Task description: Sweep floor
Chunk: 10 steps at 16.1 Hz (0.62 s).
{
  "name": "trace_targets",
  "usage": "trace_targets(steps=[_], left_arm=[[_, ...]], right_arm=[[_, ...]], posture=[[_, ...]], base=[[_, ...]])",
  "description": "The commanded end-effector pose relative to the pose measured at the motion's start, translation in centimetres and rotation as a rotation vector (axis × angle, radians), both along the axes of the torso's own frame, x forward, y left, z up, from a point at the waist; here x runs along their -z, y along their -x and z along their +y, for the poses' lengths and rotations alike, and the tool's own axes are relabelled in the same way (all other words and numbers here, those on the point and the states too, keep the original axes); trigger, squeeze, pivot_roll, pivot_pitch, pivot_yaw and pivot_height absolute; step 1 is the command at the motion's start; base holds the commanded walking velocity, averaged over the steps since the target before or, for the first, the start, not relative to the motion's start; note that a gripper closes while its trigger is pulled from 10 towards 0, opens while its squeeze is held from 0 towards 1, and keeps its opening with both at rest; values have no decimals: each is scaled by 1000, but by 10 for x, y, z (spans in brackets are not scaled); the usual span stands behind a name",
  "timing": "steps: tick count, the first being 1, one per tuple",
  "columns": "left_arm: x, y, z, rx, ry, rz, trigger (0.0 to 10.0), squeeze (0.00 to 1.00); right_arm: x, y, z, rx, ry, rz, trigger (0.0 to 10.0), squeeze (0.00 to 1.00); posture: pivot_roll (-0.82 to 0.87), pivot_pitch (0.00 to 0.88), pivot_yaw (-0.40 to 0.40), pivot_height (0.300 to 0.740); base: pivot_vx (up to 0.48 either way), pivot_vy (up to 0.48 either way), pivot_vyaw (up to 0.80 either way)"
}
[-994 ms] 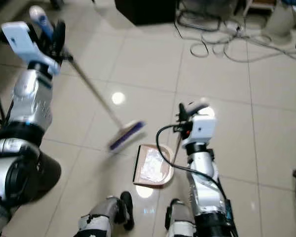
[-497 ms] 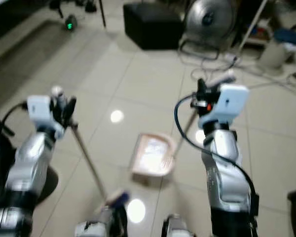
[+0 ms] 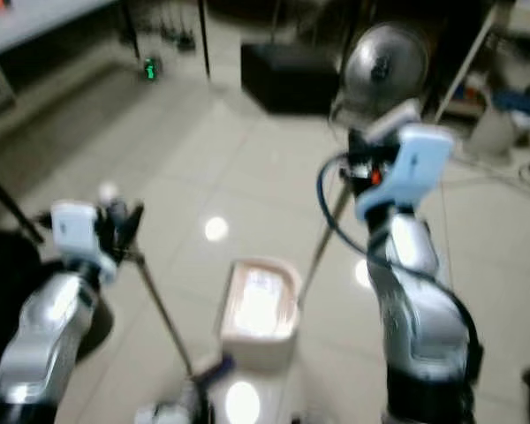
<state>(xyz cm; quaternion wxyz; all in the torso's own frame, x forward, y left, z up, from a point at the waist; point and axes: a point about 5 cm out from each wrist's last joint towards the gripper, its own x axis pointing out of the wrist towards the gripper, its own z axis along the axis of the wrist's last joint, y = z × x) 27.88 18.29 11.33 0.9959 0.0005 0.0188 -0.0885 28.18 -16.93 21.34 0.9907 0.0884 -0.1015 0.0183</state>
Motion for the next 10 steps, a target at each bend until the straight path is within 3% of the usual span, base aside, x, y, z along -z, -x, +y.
trace_targets(steps=[1, 4, 9, 10], left_arm=[[-16, -2, -4, 20, -20, -52, 10000, 0], [-25, 1, -11, 68, -75, -70, 10000, 0], [-27, 4, -16, 78, -73, -40, 10000, 0], [-26, 4, -16, 75, -51, -26, 10000, 0]], right_arm=[[-8, 5, 2, -10, -22, -28, 10000, 0], [-4, 11, 0, 16, -37, -17, 10000, 0], [-4, 13, -6, 44, -44, -12, 10000, 0], [-5, 13, -7, 45, -40, -13, 10000, 0]], posture=[[-76, 34, 36, 740], [-68, 33, 59, 740], [-58, 29, 74, 740], [-58, 29, 74, 740]], base=[[0, 0, 0], [0, 0, 0], [0, -436, 0], [0, 0, 0]])
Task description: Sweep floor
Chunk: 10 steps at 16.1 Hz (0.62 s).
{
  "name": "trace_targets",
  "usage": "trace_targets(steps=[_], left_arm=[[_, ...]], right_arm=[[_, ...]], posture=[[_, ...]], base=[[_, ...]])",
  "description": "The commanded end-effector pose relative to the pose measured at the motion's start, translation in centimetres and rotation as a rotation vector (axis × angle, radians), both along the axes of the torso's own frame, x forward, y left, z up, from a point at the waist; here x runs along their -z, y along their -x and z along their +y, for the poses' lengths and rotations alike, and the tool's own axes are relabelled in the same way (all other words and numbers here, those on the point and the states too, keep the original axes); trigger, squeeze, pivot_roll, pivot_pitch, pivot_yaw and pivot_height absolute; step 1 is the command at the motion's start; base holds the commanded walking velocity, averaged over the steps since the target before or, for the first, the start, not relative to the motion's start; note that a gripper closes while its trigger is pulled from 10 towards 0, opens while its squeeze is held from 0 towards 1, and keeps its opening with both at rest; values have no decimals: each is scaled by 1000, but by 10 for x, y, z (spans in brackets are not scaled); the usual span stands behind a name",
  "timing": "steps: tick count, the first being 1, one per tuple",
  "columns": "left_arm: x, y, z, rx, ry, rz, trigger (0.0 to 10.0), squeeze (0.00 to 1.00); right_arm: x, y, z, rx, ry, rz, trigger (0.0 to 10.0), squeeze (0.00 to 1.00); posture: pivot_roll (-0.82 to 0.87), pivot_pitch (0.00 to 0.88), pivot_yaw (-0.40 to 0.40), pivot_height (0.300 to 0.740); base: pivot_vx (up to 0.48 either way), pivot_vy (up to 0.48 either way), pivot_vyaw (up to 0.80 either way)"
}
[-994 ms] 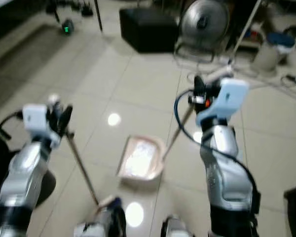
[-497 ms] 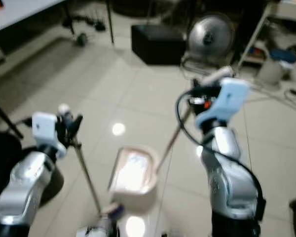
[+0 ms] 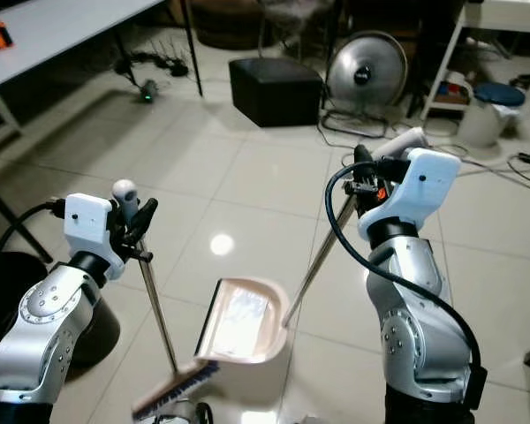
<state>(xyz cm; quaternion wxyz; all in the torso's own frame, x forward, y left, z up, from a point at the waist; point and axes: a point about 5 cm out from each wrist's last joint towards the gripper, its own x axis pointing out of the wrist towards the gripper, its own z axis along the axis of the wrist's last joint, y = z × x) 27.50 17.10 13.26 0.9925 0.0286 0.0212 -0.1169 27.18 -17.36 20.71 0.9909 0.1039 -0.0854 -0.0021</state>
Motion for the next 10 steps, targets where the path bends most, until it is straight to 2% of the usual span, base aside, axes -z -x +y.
trace_targets(steps=[1, 5, 7, 10], left_arm=[[-6, 0, -2, 1, 19, -12, 10000, 0], [-8, 1, 0, -19, 7, -11, 10000, 0], [-8, 3, 5, -61, 10, -12, 10000, 0], [-8, 4, 8, -73, 4, -7, 10000, 0]], right_arm=[[-11, 3, -3, 9, 4, -47, 10000, 0], [-14, 2, 0, -17, 13, -40, 10000, 0], [-19, -2, 2, -34, 25, -44, 10000, 0], [-26, -5, 4, -48, 20, -56, 10000, 0]], posture=[[-60, 27, 69, 740], [-57, 24, 50, 740], [-52, 28, 40, 740], [-48, 30, 35, 740]], base=[[0, 0, 0], [0, 0, 0], [0, 0, 0], [0, 0, 798]])
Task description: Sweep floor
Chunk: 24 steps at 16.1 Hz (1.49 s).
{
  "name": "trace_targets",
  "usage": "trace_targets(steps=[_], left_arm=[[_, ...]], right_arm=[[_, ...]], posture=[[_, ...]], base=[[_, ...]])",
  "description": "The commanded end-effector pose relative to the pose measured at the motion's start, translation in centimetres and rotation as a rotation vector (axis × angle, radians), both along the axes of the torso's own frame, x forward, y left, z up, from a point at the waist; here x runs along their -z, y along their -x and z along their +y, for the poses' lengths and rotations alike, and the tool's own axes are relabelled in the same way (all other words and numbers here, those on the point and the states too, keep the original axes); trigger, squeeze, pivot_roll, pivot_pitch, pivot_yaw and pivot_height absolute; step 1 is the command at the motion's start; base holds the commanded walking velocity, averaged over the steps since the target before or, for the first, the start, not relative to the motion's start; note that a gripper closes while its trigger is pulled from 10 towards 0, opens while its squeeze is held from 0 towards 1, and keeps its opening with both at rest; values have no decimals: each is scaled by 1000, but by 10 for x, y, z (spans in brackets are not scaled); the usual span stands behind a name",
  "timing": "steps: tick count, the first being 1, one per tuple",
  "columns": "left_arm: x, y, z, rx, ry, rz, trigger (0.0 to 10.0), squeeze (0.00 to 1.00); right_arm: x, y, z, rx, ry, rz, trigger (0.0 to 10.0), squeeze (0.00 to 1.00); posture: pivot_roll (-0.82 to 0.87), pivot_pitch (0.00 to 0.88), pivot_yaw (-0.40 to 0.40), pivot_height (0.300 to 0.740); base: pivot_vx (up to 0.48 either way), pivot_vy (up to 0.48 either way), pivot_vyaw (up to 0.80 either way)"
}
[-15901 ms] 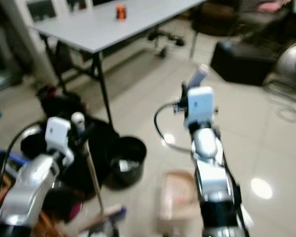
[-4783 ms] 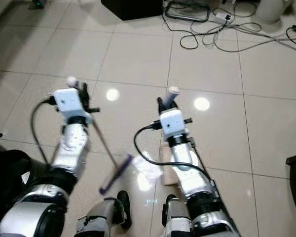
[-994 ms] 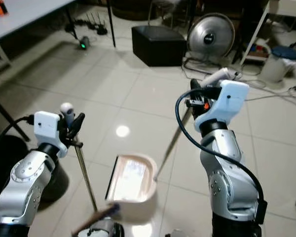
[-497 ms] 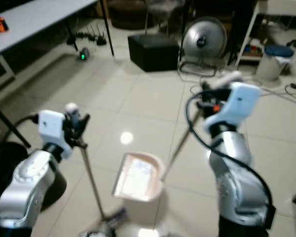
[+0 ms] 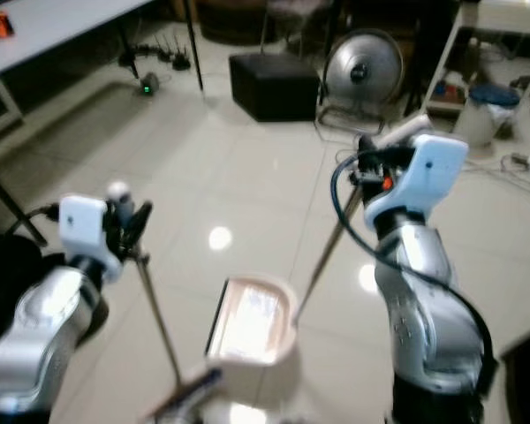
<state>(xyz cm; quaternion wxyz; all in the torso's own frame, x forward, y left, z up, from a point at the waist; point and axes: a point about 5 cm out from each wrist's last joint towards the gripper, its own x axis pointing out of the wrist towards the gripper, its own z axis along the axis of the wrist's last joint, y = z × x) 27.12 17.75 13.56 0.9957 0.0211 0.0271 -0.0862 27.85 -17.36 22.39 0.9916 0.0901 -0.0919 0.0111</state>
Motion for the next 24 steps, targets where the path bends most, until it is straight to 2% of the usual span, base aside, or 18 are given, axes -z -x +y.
trace_targets(steps=[1, 10, 14, 24], left_arm=[[-7, 0, 1, -13, -8, -23, 10000, 0], [-11, 2, -2, -6, -38, -53, 10000, 0], [-10, 4, -1, -12, -37, -49, 10000, 0], [-10, 5, -1, -15, -37, -44, 10000, 0]], right_arm=[[-12, -1, 5, -29, -14, -48, 10000, 0], [-29, -16, 7, -26, -35, -84, 10000, 0], [-33, -20, 12, -46, -46, -94, 10000, 0], [-48, -22, 11, -68, -71, -139, 10000, 0]], posture=[[-47, 29, 34, 740], [-33, 34, 28, 740], [-27, 30, 25, 740], [-31, 23, 23, 740]], base=[[0, 0, 794], [0, 0, 785], [292, 0, 777], [312, 0, 0]])
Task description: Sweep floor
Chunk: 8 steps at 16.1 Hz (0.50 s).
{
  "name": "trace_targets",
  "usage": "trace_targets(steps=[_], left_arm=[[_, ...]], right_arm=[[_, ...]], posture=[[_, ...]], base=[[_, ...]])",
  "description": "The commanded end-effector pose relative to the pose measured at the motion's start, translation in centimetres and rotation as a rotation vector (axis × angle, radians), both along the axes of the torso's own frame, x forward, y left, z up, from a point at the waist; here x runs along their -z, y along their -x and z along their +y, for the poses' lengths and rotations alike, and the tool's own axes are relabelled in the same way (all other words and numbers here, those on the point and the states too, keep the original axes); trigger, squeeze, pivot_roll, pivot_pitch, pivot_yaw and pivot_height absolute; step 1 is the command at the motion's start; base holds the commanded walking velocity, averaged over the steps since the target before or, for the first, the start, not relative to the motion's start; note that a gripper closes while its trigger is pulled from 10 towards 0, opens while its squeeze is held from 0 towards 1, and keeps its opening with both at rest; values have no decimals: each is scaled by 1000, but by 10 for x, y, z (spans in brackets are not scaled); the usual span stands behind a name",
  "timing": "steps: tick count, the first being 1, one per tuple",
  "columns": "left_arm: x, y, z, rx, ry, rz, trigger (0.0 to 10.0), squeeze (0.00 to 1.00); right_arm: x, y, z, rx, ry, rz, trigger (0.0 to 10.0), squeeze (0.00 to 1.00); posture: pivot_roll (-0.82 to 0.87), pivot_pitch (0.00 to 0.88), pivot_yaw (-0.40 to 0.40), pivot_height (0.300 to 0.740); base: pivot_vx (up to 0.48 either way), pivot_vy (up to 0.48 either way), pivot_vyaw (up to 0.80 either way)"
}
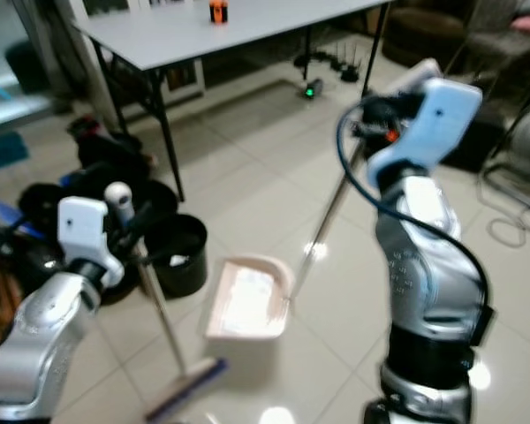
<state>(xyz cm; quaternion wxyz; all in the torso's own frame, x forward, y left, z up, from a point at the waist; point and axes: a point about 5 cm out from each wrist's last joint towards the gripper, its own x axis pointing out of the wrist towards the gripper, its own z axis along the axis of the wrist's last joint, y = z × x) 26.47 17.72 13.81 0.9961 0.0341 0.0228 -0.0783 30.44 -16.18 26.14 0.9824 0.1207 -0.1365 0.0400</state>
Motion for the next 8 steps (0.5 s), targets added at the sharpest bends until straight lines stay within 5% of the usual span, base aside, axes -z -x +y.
trace_targets(steps=[1, 4, 8], left_arm=[[-7, -2, -1, -2, -12, -30, 10000, 0], [-7, -2, -1, -4, -8, -31, 10000, 0], [-7, -2, -1, -3, -9, -30, 10000, 0]], right_arm=[[-14, 3, -1, -21, -22, -55, 10000, 0], [-23, -1, -3, -14, -16, -73, 10000, 0], [-28, -4, -4, -6, -24, -89, 10000, 0]], posture=[[-33, 20, 22, 740], [-32, 18, 19, 740], [-33, 18, 18, 740]], base=[[319, 0, 0], [321, 0, 160], [325, 0, 764]])
